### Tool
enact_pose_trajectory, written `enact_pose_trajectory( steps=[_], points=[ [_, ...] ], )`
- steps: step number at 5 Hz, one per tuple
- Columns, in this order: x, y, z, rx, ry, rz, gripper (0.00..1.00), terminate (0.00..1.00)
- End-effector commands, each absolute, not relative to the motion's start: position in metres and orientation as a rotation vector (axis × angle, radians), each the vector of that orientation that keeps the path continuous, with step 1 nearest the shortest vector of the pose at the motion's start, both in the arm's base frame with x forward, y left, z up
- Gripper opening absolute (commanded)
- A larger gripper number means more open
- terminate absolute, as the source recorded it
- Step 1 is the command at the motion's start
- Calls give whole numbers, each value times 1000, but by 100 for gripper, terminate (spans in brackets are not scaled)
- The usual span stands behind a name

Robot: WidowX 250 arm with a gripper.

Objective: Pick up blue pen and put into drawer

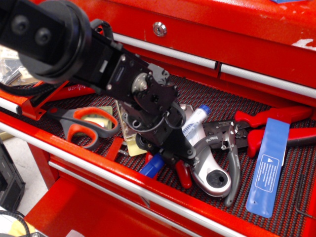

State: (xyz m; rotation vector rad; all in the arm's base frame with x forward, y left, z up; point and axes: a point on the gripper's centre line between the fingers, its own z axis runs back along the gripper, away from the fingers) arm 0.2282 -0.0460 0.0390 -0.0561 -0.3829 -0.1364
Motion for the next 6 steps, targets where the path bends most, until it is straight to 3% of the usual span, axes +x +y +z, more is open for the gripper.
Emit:
enact_pose_trajectory(
  steps=[1, 2, 3, 5, 6],
  points=[
    [228, -28, 80, 18, -340, -140, 0, 0],
    [234, -7, 116, 117, -282, -161, 0, 0],
    [243, 38, 139, 220, -255, -209, 0, 0],
    [252, 114, 165, 315, -210, -268, 0, 0],
    [249, 149, 162, 301, -214, -294, 0, 0]
  ],
)
